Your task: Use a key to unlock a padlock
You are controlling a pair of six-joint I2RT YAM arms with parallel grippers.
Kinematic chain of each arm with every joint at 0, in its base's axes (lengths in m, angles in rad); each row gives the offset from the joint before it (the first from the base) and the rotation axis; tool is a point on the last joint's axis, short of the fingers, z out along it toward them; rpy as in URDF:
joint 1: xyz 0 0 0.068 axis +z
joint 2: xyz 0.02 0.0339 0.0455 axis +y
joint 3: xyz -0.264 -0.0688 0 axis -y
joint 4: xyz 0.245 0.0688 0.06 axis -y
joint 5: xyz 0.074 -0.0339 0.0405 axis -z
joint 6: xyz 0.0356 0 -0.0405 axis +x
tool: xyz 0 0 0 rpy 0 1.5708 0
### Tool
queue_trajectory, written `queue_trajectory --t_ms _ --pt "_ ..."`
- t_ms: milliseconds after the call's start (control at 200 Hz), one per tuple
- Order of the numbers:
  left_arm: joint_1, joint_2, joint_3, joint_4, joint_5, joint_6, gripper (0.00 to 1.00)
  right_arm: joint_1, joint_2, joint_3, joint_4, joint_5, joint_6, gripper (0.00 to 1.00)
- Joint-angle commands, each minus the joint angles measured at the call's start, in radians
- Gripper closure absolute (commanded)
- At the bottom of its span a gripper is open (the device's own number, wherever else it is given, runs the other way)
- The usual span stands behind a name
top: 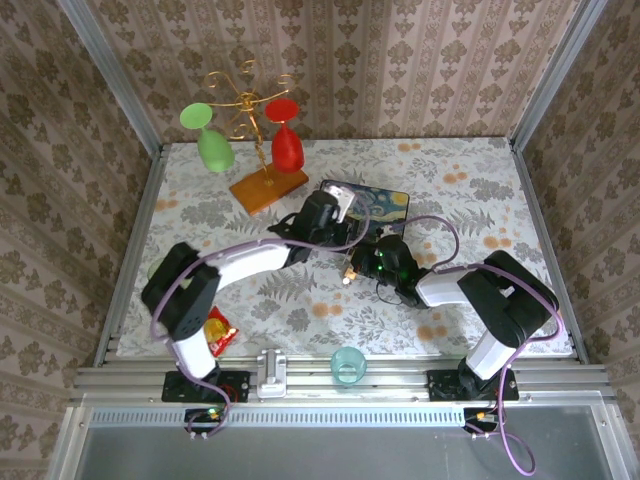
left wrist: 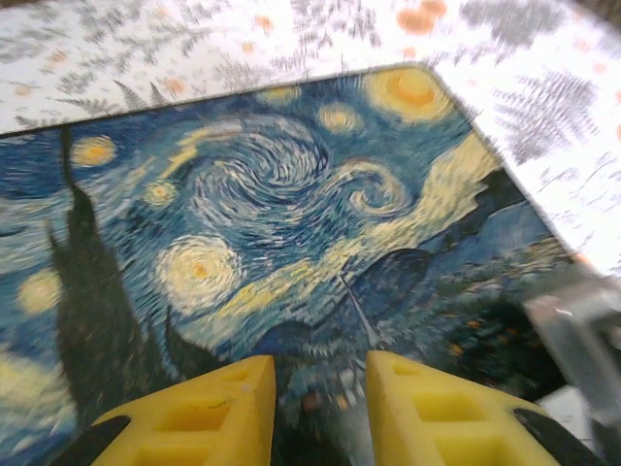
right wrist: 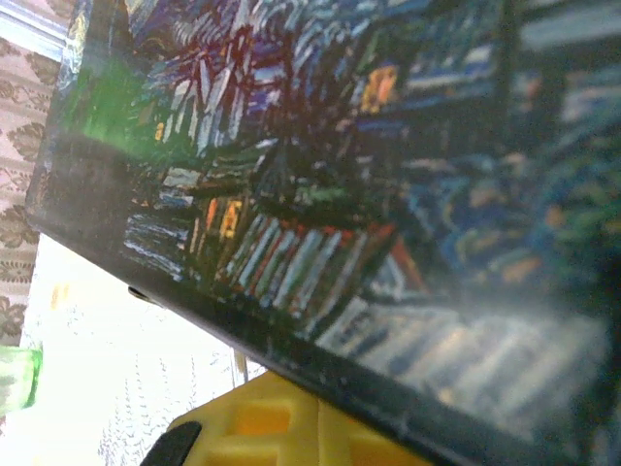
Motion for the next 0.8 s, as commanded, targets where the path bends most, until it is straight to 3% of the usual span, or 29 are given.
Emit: queue_trajectory --t_ms 0,160,385,795 --pt "0.005 0.093 0.086 -0.115 -0.018 0.126 0.69 0.003 0.012 -0.035 -0.053 0.073 0.096 1.00" --pt "-0.005 0.155 0.135 -0.203 -0.106 0.127 0.70 0.007 0.012 -0.044 -0.063 0.103 0.117 1.00" --pt "0.011 0.148 0.060 -0.185 -0.052 0.060 0.74 0.042 -0.116 -0.072 -0.180 0.305 0.128 1.00" --pt "-0.016 0.163 -0.027 -0.152 -0.035 -0.010 0.81 0.054 -0.089 -0.157 -0.008 0.413 0.355 1.00"
